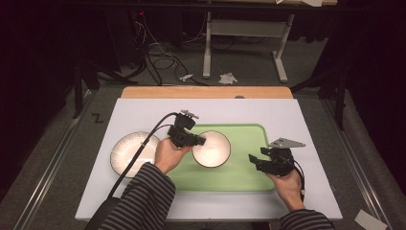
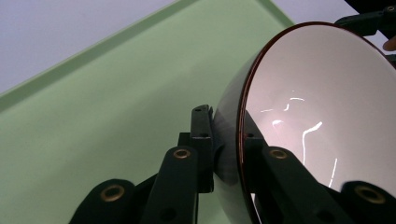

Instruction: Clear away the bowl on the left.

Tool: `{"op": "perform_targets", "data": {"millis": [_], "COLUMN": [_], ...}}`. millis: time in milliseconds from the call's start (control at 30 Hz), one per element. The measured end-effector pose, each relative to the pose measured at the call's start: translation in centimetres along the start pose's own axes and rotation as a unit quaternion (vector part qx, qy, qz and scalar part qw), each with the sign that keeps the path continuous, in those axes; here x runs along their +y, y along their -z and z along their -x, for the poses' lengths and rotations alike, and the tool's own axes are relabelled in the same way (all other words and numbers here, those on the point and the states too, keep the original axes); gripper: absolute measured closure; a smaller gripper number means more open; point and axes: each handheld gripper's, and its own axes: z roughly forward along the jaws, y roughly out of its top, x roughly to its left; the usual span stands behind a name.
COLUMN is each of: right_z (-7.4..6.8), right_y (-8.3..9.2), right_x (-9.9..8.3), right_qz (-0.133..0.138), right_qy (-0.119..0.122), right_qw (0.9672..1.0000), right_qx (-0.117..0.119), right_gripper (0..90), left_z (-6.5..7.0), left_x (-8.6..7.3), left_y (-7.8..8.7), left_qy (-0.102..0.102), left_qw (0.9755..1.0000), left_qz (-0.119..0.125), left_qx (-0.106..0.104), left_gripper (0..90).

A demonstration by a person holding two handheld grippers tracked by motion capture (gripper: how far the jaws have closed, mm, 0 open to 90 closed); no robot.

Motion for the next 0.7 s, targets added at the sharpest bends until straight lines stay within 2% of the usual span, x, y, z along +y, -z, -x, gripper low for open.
{"op": "perform_targets", "data": {"millis": [167, 367, 533, 600, 700], "right_z": [0.2, -0.2, -0.2, -0.2, -0.3], "right_y": [0.1, -0.1, 0.1, 0.1, -0.1], "right_x": [0.0, 0.0, 0.0, 0.0, 0.0], "right_qz": [0.0, -0.007, -0.002, -0.003, -0.008], "right_qy": [-0.003, 0.01, 0.007, 0.008, 0.01], "right_qw": [1.0, 0.9999, 1.0, 1.0, 0.9999], "right_qx": [0.001, 0.001, 0.001, 0.002, 0.004], "right_gripper": [43.4, 43.5, 43.5, 43.5, 43.5], "left_z": [-0.7, -1.6, -2.5, -2.7, -3.0], "left_x": [0.7, 0.6, 0.8, 0.8, 1.0], "left_y": [-1.0, -2.9, -4.8, -5.3, -6.1], "left_qy": [0.009, 0.019, 0.049, 0.064, 0.076], "left_qw": [0.9999, 0.999, 0.9979, 0.9973, 0.9966], "left_qz": [-0.003, -0.031, -0.039, -0.035, -0.031], "left_qx": [0.006, 0.026, 0.018, 0.011, 0.005], "left_gripper": [82.0, 81.9, 81.9, 81.9, 82.0]}}
